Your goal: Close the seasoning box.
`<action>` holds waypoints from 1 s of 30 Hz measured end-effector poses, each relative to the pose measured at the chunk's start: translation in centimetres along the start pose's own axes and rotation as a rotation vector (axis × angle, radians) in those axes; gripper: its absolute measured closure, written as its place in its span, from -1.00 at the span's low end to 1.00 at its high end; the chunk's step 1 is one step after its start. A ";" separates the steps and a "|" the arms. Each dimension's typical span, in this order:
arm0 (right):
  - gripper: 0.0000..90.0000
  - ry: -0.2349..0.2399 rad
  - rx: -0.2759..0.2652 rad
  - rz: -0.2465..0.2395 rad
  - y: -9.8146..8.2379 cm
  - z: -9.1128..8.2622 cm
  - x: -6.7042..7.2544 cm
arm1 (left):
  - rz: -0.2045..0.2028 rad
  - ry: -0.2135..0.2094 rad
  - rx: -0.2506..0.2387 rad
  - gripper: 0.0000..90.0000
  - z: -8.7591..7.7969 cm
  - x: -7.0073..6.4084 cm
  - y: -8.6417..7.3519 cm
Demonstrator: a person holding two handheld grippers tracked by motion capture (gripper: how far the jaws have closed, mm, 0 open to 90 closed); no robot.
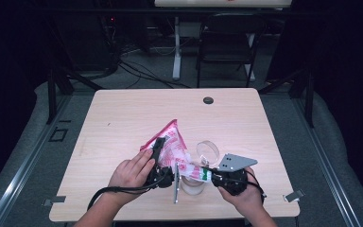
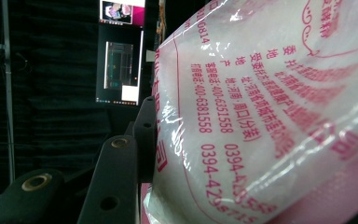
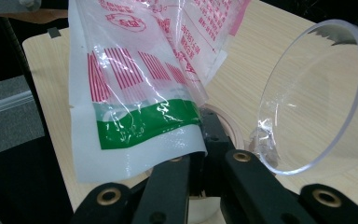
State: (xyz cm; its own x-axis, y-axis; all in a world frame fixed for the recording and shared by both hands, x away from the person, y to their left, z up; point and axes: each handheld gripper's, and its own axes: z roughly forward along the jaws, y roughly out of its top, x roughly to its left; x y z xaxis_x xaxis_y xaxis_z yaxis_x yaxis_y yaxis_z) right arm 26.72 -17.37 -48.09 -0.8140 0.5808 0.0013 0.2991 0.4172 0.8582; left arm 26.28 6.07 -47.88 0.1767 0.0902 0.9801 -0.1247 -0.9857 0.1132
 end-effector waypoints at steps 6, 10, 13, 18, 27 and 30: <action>1.00 -0.002 -0.002 -0.001 0.0 0.0 0.0 | 0.004 0.000 -0.001 0.35 0.0 0.0 0.1; 1.00 -0.001 0.001 -0.001 -0.1 0.0 0.0 | 0.004 -0.002 -0.004 0.35 0.0 0.0 0.1; 1.00 0.000 0.001 0.001 -0.1 0.0 -0.1 | 0.008 0.001 -0.003 0.35 0.0 0.1 0.2; 1.00 0.000 0.000 0.002 -0.1 -0.1 0.0 | 0.003 -0.003 -0.004 0.35 -0.1 0.2 0.2; 1.00 -0.003 0.000 0.004 -0.1 -0.1 0.1 | 0.012 0.002 -0.005 0.35 -0.2 0.2 0.2; 1.00 -0.004 0.000 0.002 -0.1 -0.1 0.1 | 0.013 0.004 -0.003 0.35 -0.2 0.2 0.2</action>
State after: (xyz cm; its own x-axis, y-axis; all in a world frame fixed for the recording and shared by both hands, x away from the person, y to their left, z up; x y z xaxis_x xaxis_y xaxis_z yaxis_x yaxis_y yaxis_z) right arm 26.60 -17.44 -48.12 -0.8115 0.5844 0.0012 0.3011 0.4163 0.8579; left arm 26.14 5.86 -47.61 0.1714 0.0776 0.9821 -0.1301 -0.9864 0.1007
